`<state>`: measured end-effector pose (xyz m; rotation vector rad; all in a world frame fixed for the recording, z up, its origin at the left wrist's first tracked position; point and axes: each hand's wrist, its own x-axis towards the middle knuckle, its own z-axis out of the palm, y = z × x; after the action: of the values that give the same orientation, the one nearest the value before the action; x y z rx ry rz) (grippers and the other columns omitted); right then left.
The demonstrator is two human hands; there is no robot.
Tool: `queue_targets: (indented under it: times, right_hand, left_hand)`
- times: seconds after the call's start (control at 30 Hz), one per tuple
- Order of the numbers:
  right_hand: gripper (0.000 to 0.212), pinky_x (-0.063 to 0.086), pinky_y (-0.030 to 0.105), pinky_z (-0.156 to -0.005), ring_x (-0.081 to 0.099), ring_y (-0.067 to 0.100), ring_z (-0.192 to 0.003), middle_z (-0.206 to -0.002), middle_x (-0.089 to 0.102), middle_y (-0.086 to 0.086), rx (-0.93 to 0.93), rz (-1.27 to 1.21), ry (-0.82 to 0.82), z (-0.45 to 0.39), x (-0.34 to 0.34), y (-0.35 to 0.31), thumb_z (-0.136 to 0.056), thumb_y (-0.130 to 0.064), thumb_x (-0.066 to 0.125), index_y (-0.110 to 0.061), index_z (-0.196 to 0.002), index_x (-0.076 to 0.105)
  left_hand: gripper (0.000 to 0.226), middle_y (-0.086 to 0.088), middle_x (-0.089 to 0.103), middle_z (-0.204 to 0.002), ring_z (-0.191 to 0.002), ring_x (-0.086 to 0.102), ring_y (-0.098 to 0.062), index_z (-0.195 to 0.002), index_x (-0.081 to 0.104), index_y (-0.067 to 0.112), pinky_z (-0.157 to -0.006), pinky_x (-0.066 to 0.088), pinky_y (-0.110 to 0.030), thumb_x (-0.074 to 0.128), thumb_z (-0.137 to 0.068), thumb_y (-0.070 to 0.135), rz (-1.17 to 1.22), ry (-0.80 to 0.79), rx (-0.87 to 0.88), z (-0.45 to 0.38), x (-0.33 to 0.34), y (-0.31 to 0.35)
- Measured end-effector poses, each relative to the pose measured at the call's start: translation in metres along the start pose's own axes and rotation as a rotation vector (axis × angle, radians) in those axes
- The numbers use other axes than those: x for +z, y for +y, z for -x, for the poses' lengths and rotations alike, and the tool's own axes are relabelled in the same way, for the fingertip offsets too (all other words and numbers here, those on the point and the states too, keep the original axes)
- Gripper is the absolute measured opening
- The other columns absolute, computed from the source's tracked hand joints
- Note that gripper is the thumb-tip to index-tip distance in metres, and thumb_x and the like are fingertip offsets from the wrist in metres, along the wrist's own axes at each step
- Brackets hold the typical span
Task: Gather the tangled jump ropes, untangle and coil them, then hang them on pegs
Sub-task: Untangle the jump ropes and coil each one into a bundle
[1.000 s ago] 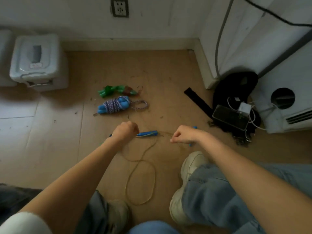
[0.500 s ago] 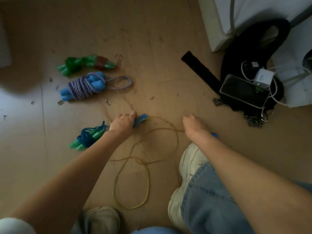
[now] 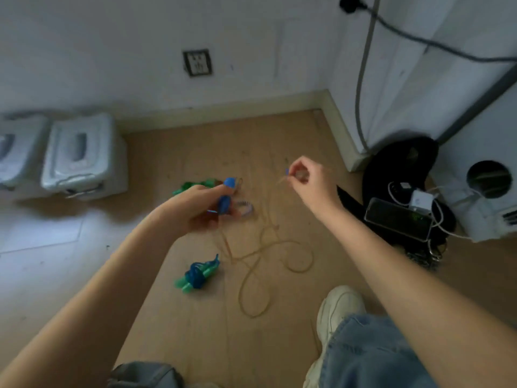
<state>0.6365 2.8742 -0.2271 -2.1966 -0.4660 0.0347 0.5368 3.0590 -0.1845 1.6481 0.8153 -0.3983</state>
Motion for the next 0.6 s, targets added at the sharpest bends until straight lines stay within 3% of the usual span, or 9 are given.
queue_targets:
  times: [0.07, 0.2, 0.33, 0.4, 0.47, 0.53, 0.6]
  right_hand:
    - [0.010, 0.044, 0.004, -0.063, 0.059, 0.006, -0.070, -0.089, 0.059, 0.008, -0.227, -0.049, 0.066, 0.007, -0.025, -0.044, -0.080, 0.004, 0.064, -0.006, -0.081, 0.059]
    - [0.010, 0.052, 0.017, -0.082, 0.063, 0.020, -0.083, -0.097, 0.054, 0.012, -0.507, -0.155, -0.018, 0.041, -0.057, -0.122, -0.078, 0.010, 0.063, 0.005, -0.087, 0.063]
    - [0.013, 0.051, 0.017, -0.084, 0.061, 0.016, -0.088, -0.097, 0.057, 0.007, -0.627, -0.191, -0.142, 0.074, -0.078, -0.160, -0.077, 0.011, 0.063, 0.001, -0.086, 0.064]
    - [0.015, 0.049, 0.016, -0.084, 0.061, 0.013, -0.090, -0.098, 0.059, 0.002, -0.593, -0.181, -0.171, 0.080, -0.085, -0.164, -0.080, 0.010, 0.060, -0.001, -0.088, 0.065]
    - [0.020, 0.049, 0.018, -0.081, 0.061, 0.012, -0.093, -0.101, 0.060, -0.001, -0.371, -0.369, -0.251, 0.085, -0.086, -0.165, -0.085, 0.008, 0.054, -0.007, -0.095, 0.063]
    - [0.014, 0.051, 0.021, -0.074, 0.063, 0.012, -0.091, -0.106, 0.062, 0.004, -0.060, -0.600, -0.400, 0.092, -0.081, -0.166, -0.090, -0.010, 0.055, -0.013, -0.104, 0.054]
    - [0.019, 0.051, 0.019, -0.062, 0.066, 0.009, -0.073, -0.089, 0.068, 0.001, -0.013, -0.569, -0.548, 0.099, -0.073, -0.164, -0.088, -0.026, 0.055, -0.014, -0.102, 0.054]
  left_hand:
    - [0.018, 0.000, 0.069, -0.058, -0.049, 0.060, -0.010, -0.086, 0.059, 0.009, -0.046, 0.048, -0.019, 0.059, -0.087, 0.027, 0.251, -0.005, 0.104, 0.035, -0.014, 0.012]
    - [0.021, -0.004, 0.072, -0.072, -0.051, 0.063, -0.009, -0.092, 0.064, 0.007, -0.049, 0.051, -0.016, 0.059, -0.087, 0.026, 0.458, -0.067, 0.356, 0.097, -0.029, 0.042]
    - [0.031, -0.009, 0.069, -0.088, -0.072, 0.064, -0.013, -0.107, 0.063, 0.003, -0.067, 0.057, -0.020, 0.059, -0.086, 0.026, 0.568, -0.209, 0.456, 0.140, -0.030, 0.052]
    - [0.028, -0.006, 0.070, -0.084, -0.067, 0.065, -0.010, -0.104, 0.064, 0.007, -0.060, 0.055, -0.017, 0.062, -0.083, 0.026, 0.611, -0.237, 0.458, 0.153, -0.027, 0.049]
    - [0.025, -0.001, 0.072, -0.076, -0.063, 0.066, -0.007, -0.099, 0.065, 0.010, -0.053, 0.051, -0.015, 0.065, -0.080, 0.026, 0.623, -0.179, 0.453, 0.162, -0.025, 0.045]
    - [0.027, 0.000, 0.072, -0.074, -0.065, 0.067, -0.009, -0.097, 0.065, 0.010, -0.054, 0.051, -0.015, 0.067, -0.077, 0.028, 0.600, -0.128, 0.457, 0.167, -0.021, 0.042]
    - [0.031, -0.002, 0.073, -0.076, -0.067, 0.068, -0.011, -0.100, 0.064, 0.008, -0.055, 0.052, -0.016, 0.070, -0.076, 0.027, 0.552, -0.108, 0.478, 0.169, -0.019, 0.039]
